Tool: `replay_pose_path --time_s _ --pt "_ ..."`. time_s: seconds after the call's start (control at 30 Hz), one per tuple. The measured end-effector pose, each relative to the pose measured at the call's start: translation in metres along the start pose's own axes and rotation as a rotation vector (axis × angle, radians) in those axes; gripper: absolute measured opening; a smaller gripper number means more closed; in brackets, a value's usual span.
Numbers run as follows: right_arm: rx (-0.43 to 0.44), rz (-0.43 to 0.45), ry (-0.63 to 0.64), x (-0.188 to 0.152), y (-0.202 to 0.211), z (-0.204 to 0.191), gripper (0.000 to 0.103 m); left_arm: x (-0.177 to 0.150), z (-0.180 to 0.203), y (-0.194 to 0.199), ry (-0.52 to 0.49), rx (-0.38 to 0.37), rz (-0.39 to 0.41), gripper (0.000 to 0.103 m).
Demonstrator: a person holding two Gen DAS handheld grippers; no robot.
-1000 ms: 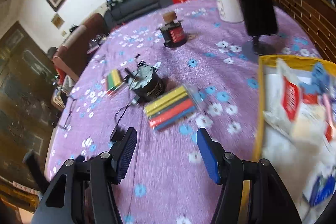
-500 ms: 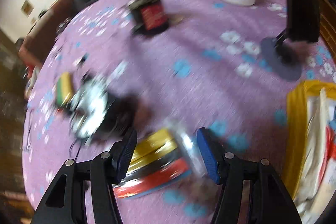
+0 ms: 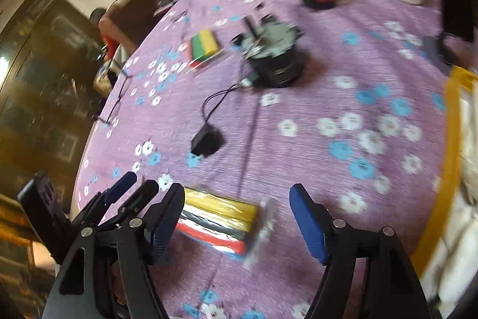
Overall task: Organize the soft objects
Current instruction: 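Move both grippers back toward the striped tube pack on the table, then grasp the striped heat-shrink tube pack with the right gripper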
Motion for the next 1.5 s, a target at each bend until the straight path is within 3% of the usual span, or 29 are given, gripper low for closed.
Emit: replay_pose_path --time_s 0.2,0.37,0.63,0.67,0.7,0.73,0.83,0.97,1.07,1.23,1.27,1.3,1.5 --pt "0.070 -0.072 0.093 -0.015 -0.035 -0.019 0.078 -0.003 -0.018 0.002 0.047 0.014 -0.018 0.066" --pt "0.130 -0.116 0.177 -0.039 -0.027 -0.033 0.080 -0.005 -0.030 0.004 0.057 0.024 -0.021 0.066" --pt "-0.089 -0.067 0.367 -0.072 -0.032 -0.047 0.084 -0.005 -0.031 0.003 0.059 0.015 -0.030 0.066" --pt "-0.117 -0.029 0.382 -0.074 -0.031 -0.049 0.077 -0.005 -0.030 0.003 0.056 0.013 -0.035 0.066" --pt "-0.140 -0.010 0.394 -0.074 -0.030 -0.049 0.058 -0.005 -0.030 0.002 0.054 0.011 -0.040 0.066" --pt "-0.150 0.002 0.409 -0.075 -0.029 -0.051 0.053 -0.004 -0.029 0.002 0.052 0.008 -0.048 0.066" --pt "-0.109 0.061 0.357 -0.067 -0.013 -0.042 0.049 0.004 -0.030 0.002 0.054 -0.001 -0.058 0.066" --pt "-0.139 0.300 0.219 -0.050 0.014 -0.023 0.049 0.031 -0.028 0.000 0.069 -0.021 -0.077 0.066" --pt "-0.132 0.402 0.150 -0.054 0.021 -0.012 0.049 0.060 -0.022 -0.010 0.068 -0.028 -0.089 0.066" --pt "-0.066 0.439 0.078 -0.056 0.023 -0.003 0.049 0.111 -0.007 -0.049 0.036 0.027 -0.169 0.066" --pt "-0.051 0.429 0.072 -0.057 0.022 -0.001 0.049 0.121 -0.005 -0.061 0.048 0.048 -0.191 0.069" --pt "-0.042 0.425 0.061 -0.057 0.022 0.000 0.049 0.126 -0.004 -0.070 0.057 0.051 -0.208 0.078" --pt "0.058 0.452 0.030 -0.052 0.029 -0.002 0.049 0.161 -0.005 -0.131 0.125 0.130 -0.266 0.079"
Point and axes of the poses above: each gripper's, at about its wrist camera, not at the fingertips, and y roughly against the way its jaws point, z to its right, x to its top, the point moved 6 cm from there along -y, roughly the way its jaws point, and after that the axes turned 6 degrees about -y, right-handed, at the moved point
